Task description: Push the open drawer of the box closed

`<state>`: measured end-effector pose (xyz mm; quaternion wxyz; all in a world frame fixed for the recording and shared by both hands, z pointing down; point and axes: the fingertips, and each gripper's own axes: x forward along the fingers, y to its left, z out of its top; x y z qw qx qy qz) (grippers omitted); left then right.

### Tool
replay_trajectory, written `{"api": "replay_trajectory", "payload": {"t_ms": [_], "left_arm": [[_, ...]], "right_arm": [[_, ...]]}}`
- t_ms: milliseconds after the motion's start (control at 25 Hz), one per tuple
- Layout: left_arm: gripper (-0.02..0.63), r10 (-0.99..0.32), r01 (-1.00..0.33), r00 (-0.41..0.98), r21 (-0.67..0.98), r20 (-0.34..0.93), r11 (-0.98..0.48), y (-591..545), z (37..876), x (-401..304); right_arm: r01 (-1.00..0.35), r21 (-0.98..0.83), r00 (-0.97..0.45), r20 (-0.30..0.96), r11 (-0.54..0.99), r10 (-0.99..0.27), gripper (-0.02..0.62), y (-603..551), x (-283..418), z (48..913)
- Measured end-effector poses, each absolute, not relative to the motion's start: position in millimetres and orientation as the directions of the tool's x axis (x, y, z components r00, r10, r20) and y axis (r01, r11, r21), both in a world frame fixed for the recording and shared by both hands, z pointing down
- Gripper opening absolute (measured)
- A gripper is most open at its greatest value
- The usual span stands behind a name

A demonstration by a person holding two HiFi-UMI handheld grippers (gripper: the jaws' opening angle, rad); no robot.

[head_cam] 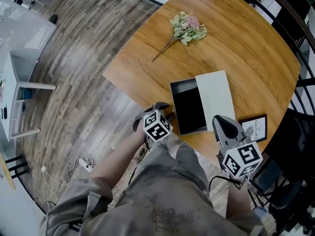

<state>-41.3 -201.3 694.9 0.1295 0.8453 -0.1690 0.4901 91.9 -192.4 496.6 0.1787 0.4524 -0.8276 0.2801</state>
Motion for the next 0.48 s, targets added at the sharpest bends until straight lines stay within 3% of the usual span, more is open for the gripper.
{"api": "replay_trajectory", "payload": {"t_ms": [240,480], "left_arm": [[0.084,-0.138,-0.433,0.43,0.07,0.892,-0.899,-199,702,-33],[0.08,-0.156,-0.477,0.424,0.074,0.892,-0.876,-200,697,-34]], "right_arm": [[-0.834,-0.314,-0.551,0.523,0.455,-0.65,0.038,-206,106,495],[-0.837,-0.323,-0.547,0.526,0.442,-0.651,0.037,-209,123,495]]}}
